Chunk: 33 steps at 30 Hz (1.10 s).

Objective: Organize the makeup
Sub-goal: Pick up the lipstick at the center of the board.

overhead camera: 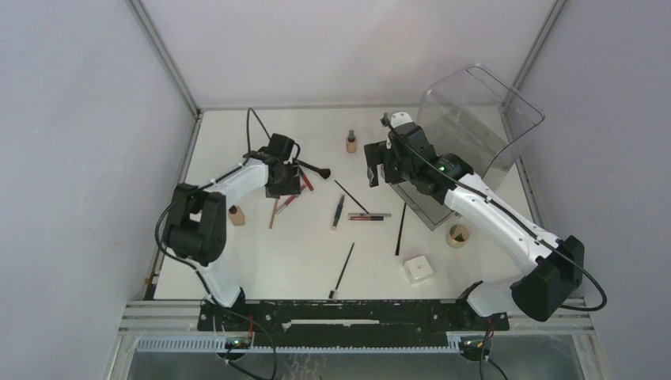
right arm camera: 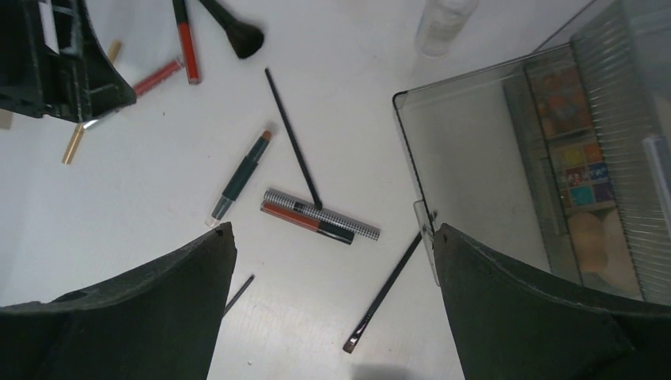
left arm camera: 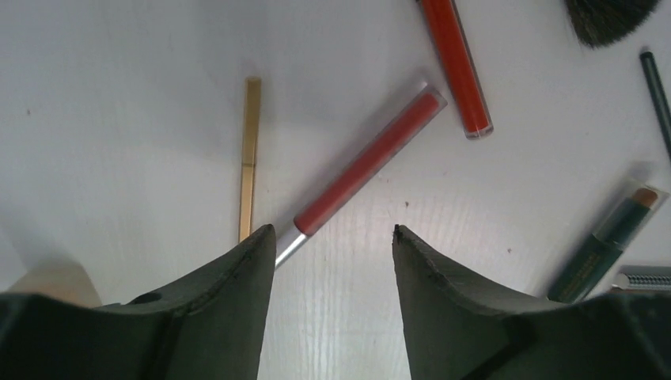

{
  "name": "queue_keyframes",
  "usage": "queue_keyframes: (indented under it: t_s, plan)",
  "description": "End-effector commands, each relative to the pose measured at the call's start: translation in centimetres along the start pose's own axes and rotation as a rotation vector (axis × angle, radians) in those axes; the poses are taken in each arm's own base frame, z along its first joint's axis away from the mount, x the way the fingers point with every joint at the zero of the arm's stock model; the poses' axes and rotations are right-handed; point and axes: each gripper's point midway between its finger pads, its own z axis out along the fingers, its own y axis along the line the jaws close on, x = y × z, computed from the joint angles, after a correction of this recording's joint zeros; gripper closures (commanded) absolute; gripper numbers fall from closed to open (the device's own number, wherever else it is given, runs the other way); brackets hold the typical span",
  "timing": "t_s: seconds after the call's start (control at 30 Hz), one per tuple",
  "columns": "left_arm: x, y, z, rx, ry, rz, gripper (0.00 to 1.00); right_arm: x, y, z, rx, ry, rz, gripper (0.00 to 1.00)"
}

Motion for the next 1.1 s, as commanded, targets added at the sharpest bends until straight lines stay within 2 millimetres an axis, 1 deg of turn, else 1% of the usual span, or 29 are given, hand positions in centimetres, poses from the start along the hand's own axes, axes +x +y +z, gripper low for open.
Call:
queue_keyframes:
  t_s: [0.0,0.1,0.27,0.33,0.43,0.5,0.7,0.8,0.87,0.93,0.97,1.03,1.07]
  plan:
    - [-2.6,-1.5,0.8,0.027,-0.022,0.096,0.42,-1.2,-1.6,-1.0,0.064,-0.075,0.067,0.0]
    - [-1.8,-1.7,1.8,0.017,0.012,0.117,0.5,-0.9,-2.1,-1.0,0.075,-0.069,0.083,0.0]
    - [0.1,-1.4,3.2,-0.001,0.061,0.121,0.55,-0.7,-2.8,-0.8,0.089,-0.065,0.095,0.0]
    - [0.6,-1.3,3.5,-0.006,0.072,0.117,0.57,-0.6,-2.7,-0.7,0.085,-0.063,0.097,0.0]
    - [1.2,-1.3,3.6,-0.007,0.082,0.11,0.7,-0.6,-2.8,-0.7,0.084,-0.063,0.095,0.0]
    - [1.7,-1.3,3.5,-0.009,0.088,0.108,0.76,-0.7,-2.9,-0.8,0.087,-0.065,0.098,0.0]
    - [4.5,-1.5,2.8,0.002,0.119,0.091,0.98,-0.6,-2.9,-0.9,0.082,-0.07,0.103,0.01]
    - [5.7,-1.9,1.8,0.031,0.112,0.068,1.0,-0.5,-2.9,-0.9,0.077,-0.07,0.103,0.01]
    - [5.7,-2.2,0.6,0.049,0.088,0.046,1.0,-0.6,-2.7,-1.1,0.068,-0.076,0.106,0.01]
    - [5.4,-2.8,-1.0,0.089,0.051,0.011,1.0,-0.8,-2.1,-1.4,0.027,-0.091,0.098,0.0]
    - [5.6,-3.4,-1.8,0.136,0.04,-0.008,1.0,-1.2,-1.4,-1.8,-0.015,-0.11,0.088,0.0]
    - [5.2,-5.5,-3.9,0.27,-0.007,-0.046,1.0,-1.1,0.0,-2.1,-0.101,-0.132,0.077,0.0]
    - [4.5,-7.0,-5.5,0.369,-0.051,-0.06,1.0,-1.4,1.2,-2.3,-0.171,-0.148,0.078,0.0]
